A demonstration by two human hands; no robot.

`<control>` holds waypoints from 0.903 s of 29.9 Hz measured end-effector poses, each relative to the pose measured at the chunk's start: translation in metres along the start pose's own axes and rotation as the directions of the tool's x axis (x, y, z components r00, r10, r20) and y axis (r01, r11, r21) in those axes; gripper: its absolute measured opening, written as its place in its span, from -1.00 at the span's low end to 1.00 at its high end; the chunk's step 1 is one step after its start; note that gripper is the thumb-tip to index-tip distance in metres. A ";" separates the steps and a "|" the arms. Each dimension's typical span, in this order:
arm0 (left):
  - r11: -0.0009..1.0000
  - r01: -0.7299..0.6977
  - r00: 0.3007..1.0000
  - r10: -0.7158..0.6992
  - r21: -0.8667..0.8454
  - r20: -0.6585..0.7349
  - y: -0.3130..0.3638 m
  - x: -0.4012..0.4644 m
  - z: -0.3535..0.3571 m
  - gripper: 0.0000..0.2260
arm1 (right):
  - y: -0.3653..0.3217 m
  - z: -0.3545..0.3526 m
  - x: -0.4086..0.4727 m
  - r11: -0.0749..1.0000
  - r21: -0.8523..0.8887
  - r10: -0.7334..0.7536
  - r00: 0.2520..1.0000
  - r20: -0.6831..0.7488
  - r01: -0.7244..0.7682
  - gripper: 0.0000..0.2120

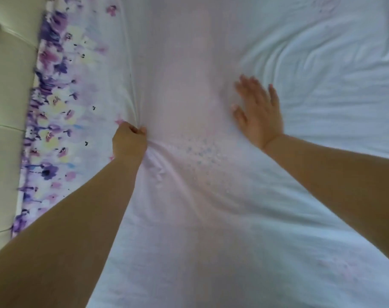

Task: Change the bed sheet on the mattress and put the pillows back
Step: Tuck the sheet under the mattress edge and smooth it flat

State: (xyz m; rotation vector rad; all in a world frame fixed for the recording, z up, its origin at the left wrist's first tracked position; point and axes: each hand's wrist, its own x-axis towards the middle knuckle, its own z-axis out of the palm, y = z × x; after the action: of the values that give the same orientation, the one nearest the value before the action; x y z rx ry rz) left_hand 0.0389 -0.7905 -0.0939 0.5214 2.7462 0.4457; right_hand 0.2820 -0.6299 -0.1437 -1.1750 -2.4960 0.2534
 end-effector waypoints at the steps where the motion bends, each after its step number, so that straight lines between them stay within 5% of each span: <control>1: 1.000 0.018 1.000 -0.018 -0.001 0.020 -0.003 0.005 0.002 -0.76 | 0.021 -0.006 0.021 0.957 0.008 0.289 0.957 0.008 -0.289 -0.44; 3: 0.999 0.029 0.998 -0.027 -0.037 0.061 -0.007 0.012 0.007 -0.77 | 0.035 -0.011 0.050 0.753 -0.006 0.649 0.741 0.172 -0.658 -0.35; 4: 0.998 0.029 0.997 -0.025 -0.054 0.080 -0.010 0.013 0.010 -0.80 | 0.023 -0.004 0.051 0.775 -0.098 0.628 0.747 0.217 -0.624 -0.31; 6: 0.995 -0.003 0.999 0.009 -0.100 0.054 -0.020 0.012 0.014 -0.81 | -0.034 0.028 0.023 0.958 -0.125 0.285 0.894 0.346 -0.257 -0.32; 8: 0.983 -0.039 0.999 0.032 -0.180 -0.042 -0.034 0.008 0.008 -0.88 | -0.124 0.057 -0.039 0.990 0.066 -0.140 0.875 0.464 0.123 -0.39; 10: 0.983 -0.137 0.984 0.120 -0.125 -0.129 -0.052 0.004 0.000 -0.79 | -0.207 0.054 -0.119 0.861 0.352 -0.507 0.675 0.536 0.367 -0.46; 12: 0.961 -0.260 0.964 0.264 0.090 -0.035 -0.073 -0.002 -0.007 -0.66 | -0.243 0.035 -0.169 0.654 0.607 -0.756 0.380 0.533 0.451 -0.56; 13: 0.939 -0.292 0.956 0.290 0.181 0.040 -0.085 -0.007 -0.010 -0.60 | -0.242 0.027 -0.174 0.583 0.688 -0.812 0.305 0.497 0.433 -0.57; 14: 0.923 -0.294 0.955 0.278 0.247 0.099 -0.099 -0.013 -0.013 -0.57 | -0.233 0.023 -0.168 0.549 0.716 -0.834 0.346 0.431 0.431 -0.58; 15: 0.907 -0.286 0.958 0.263 0.308 0.117 -0.115 -0.018 -0.017 -0.54 | -0.219 0.023 -0.152 0.580 0.670 -0.794 0.505 0.338 0.464 -0.62; 17: 0.881 -0.242 0.970 0.221 0.407 0.099 -0.152 -0.025 -0.027 -0.50 | -0.178 0.034 -0.096 0.830 0.444 -0.451 0.875 0.177 0.338 -0.64; 18: 0.881 -0.190 0.982 0.166 0.433 0.092 -0.168 -0.027 -0.034 -0.48 | -0.152 0.036 -0.061 0.941 0.296 -0.213 0.968 0.135 0.166 -0.55; 19: 0.889 -0.134 0.991 0.109 0.437 0.080 -0.184 -0.027 -0.038 -0.46 | -0.127 0.033 -0.027 0.983 0.164 0.054 0.986 0.159 -0.081 -0.47; 20: 0.901 -0.082 0.996 0.067 0.427 0.051 -0.197 -0.028 -0.042 -0.45 | -0.109 0.033 -0.001 0.934 0.064 0.333 0.919 0.211 -0.353 -0.40; 22: 0.914 -0.030 0.999 0.043 0.404 -0.022 -0.217 -0.028 -0.046 -0.44 | -0.114 0.044 0.019 0.810 -0.069 0.576 0.767 0.283 -0.583 -0.35; 23: 0.916 -0.007 0.997 0.039 0.402 -0.071 -0.223 -0.026 -0.050 -0.47 | -0.138 0.055 0.013 0.856 -0.098 0.512 0.805 0.300 -0.508 -0.36; 25: 0.925 0.045 0.982 0.029 0.378 -0.189 -0.226 -0.011 -0.060 -0.57 | -0.216 0.087 -0.023 0.985 0.007 0.158 0.911 0.380 -0.174 -0.42; 27: 0.936 -0.107 0.955 0.191 0.335 -0.229 -0.215 0.016 -0.073 -0.61 | -0.307 0.102 -0.078 0.946 0.234 -0.307 0.854 0.419 0.226 -0.48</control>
State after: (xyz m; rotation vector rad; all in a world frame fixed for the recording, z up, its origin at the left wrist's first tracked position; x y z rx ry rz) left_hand -0.0653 -0.9922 -0.1074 0.8104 3.0642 0.1022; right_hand 0.0703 -0.8864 -0.1606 -0.7425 -2.9190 0.7288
